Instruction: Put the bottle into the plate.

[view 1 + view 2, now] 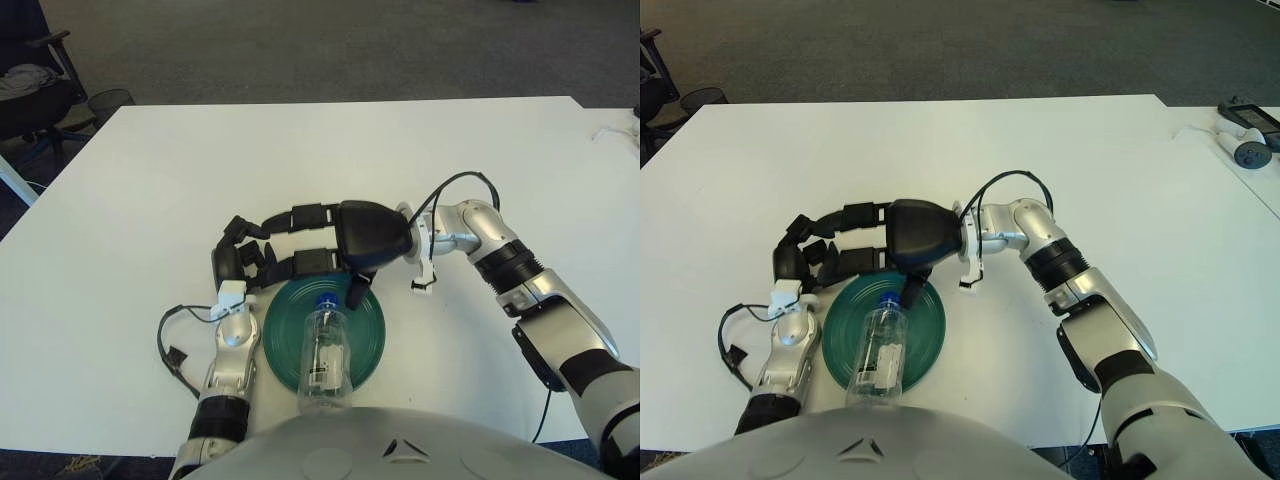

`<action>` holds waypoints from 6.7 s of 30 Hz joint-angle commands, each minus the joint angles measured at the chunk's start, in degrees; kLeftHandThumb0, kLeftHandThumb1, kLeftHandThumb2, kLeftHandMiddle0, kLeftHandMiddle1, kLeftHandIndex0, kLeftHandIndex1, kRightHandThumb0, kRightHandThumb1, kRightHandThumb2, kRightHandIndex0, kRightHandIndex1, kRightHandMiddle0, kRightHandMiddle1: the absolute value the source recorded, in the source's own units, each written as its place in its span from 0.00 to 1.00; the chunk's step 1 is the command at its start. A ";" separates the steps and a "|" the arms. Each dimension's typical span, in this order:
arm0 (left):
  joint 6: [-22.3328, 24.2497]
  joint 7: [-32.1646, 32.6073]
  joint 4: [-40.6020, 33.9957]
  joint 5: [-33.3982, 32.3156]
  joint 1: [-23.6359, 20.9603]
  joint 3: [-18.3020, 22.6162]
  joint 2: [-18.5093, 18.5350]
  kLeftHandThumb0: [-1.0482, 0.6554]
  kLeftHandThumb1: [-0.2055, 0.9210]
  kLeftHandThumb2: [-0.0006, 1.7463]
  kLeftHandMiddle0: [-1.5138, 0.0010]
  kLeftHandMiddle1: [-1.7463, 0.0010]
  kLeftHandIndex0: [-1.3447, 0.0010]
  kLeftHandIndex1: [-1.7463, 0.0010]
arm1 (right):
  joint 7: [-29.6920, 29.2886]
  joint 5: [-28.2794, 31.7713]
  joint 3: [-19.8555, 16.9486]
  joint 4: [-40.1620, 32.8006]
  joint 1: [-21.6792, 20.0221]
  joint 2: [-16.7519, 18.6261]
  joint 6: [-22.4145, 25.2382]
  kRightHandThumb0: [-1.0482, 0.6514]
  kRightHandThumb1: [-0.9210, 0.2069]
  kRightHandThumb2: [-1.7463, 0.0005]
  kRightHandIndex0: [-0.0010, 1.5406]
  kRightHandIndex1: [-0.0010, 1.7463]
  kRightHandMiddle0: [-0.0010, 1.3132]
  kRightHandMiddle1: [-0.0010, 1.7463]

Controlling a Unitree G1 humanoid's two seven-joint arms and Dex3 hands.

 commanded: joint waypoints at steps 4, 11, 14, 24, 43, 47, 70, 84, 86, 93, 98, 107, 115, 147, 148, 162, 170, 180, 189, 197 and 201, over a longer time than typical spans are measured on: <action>-4.10 -1.63 6.22 -2.00 3.22 0.41 0.39 0.31 0.37 0.83 0.20 0.00 0.48 0.00 | 0.48 16.52 -2.44 13.88 -5.19 2.04 0.68 0.25 0.00 0.50 0.07 0.13 0.00 0.25; 6.34 -3.12 -1.83 -4.32 4.90 0.26 -1.98 0.31 0.34 0.85 0.18 0.00 0.46 0.00 | 9.20 41.75 -2.25 21.88 -4.74 6.06 3.88 0.19 0.00 0.56 0.13 0.18 0.00 0.48; 8.52 -2.64 -3.05 -4.11 5.38 0.36 -2.38 0.30 0.32 0.87 0.16 0.00 0.45 0.00 | 11.24 48.08 -4.18 21.86 -4.34 6.82 6.10 0.17 0.00 0.59 0.13 0.23 0.00 0.54; 9.63 -1.60 -3.62 -2.84 6.14 0.31 -2.68 0.28 0.25 0.92 0.12 0.00 0.40 0.00 | 18.49 64.57 -9.42 15.28 1.57 10.41 18.73 0.18 0.07 0.67 0.11 0.36 0.00 0.63; 14.21 -3.46 -9.79 -3.95 8.61 -0.10 -3.45 0.28 0.26 0.91 0.12 0.00 0.41 0.00 | 29.84 74.93 -21.20 12.70 10.53 17.75 33.40 0.25 0.33 0.52 0.05 0.51 0.00 0.71; 14.47 -3.56 -10.16 -3.92 8.80 -0.01 -3.55 0.28 0.26 0.91 0.12 0.00 0.41 0.00 | 30.01 74.25 -23.36 13.32 13.42 18.68 32.55 0.27 0.37 0.49 0.04 0.52 0.00 0.71; 12.68 -4.47 -8.99 -4.15 8.39 0.55 -2.97 0.27 0.24 0.93 0.11 0.00 0.39 0.00 | 22.63 67.16 -32.87 27.49 15.97 20.24 24.11 0.31 0.26 0.49 0.02 0.46 0.00 0.63; 12.37 -5.42 -9.03 -5.46 7.27 1.37 -2.79 0.27 0.22 0.94 0.11 0.00 0.38 0.00 | 17.13 62.15 -33.54 29.88 17.87 20.31 25.70 0.30 0.17 0.51 0.01 0.43 0.00 0.55; 12.34 -5.53 -9.27 -5.51 7.24 1.44 -2.73 0.27 0.22 0.94 0.11 0.00 0.38 0.00 | 16.81 61.77 -33.52 30.06 18.18 20.38 25.90 0.29 0.16 0.52 0.01 0.43 0.00 0.54; 12.07 -5.30 -9.39 -5.23 7.09 1.59 -2.69 0.26 0.22 0.95 0.11 0.00 0.37 0.00 | 16.23 60.86 -33.50 30.81 19.03 20.31 26.68 0.29 0.13 0.53 0.01 0.42 0.00 0.52; 11.23 -4.99 -9.13 -5.11 6.68 1.83 -2.58 0.26 0.22 0.95 0.11 0.00 0.37 0.00 | 16.02 60.13 -33.60 32.95 19.56 19.78 27.51 0.29 0.13 0.54 0.02 0.42 0.00 0.51; 11.84 -4.44 -10.21 -4.64 6.29 2.18 -2.62 0.26 0.21 0.96 0.10 0.00 0.37 0.00 | 14.78 58.28 -33.26 34.42 20.84 19.39 29.25 0.28 0.11 0.55 0.02 0.42 0.00 0.50; 12.31 -4.07 -10.74 -4.18 6.13 2.39 -2.73 0.26 0.20 0.96 0.10 0.00 0.36 0.00 | 13.69 57.14 -33.11 35.09 21.39 19.40 30.24 0.28 0.09 0.56 0.03 0.42 0.00 0.50; 12.44 -4.06 -12.09 -4.33 6.05 2.94 -2.90 0.25 0.19 0.97 0.10 0.00 0.35 0.00 | 11.17 53.92 -29.35 37.20 27.54 19.24 35.66 0.32 0.23 0.48 0.06 0.47 0.00 0.52; 12.54 -4.08 -12.14 -4.36 6.04 2.95 -2.92 0.25 0.19 0.97 0.10 0.00 0.35 0.00 | 11.15 53.95 -29.28 36.94 27.88 19.26 35.81 0.32 0.24 0.47 0.06 0.47 0.00 0.52; 13.01 -4.28 -12.80 -4.56 6.23 3.17 -2.80 0.25 0.19 0.98 0.10 0.00 0.35 0.00 | 13.51 55.12 -28.01 22.35 38.44 18.84 42.56 0.27 0.18 0.53 0.08 0.47 0.00 0.61; 13.42 -4.46 -12.88 -4.50 6.19 3.20 -2.62 0.25 0.18 0.98 0.10 0.00 0.34 0.00 | 15.05 55.99 -27.50 13.68 44.28 18.67 46.20 0.28 0.17 0.54 0.07 0.45 0.00 0.62; 12.65 -4.57 -12.39 -4.63 5.90 3.35 -2.62 0.25 0.18 0.98 0.10 0.00 0.34 0.00 | 16.28 57.00 -26.99 4.98 49.25 19.38 48.67 0.29 0.18 0.53 0.08 0.44 0.00 0.60; 12.42 -4.74 -12.25 -4.66 5.81 3.38 -2.58 0.24 0.18 0.98 0.10 0.00 0.34 0.00 | 16.99 56.97 -25.82 -0.90 53.64 19.92 48.18 0.28 0.19 0.52 0.09 0.45 0.00 0.62; 12.56 -4.76 -12.11 -4.54 5.71 3.42 -2.42 0.25 0.18 0.98 0.10 0.00 0.34 0.00 | 18.02 57.92 -24.96 -4.05 55.76 20.32 48.28 0.27 0.24 0.48 0.10 0.53 0.00 0.70; 12.48 -4.93 -12.00 -4.76 5.60 3.46 -2.44 0.25 0.18 0.98 0.10 0.00 0.34 0.00 | 18.15 58.30 -24.86 -4.55 56.04 20.34 48.66 0.28 0.29 0.44 0.11 0.60 0.00 0.77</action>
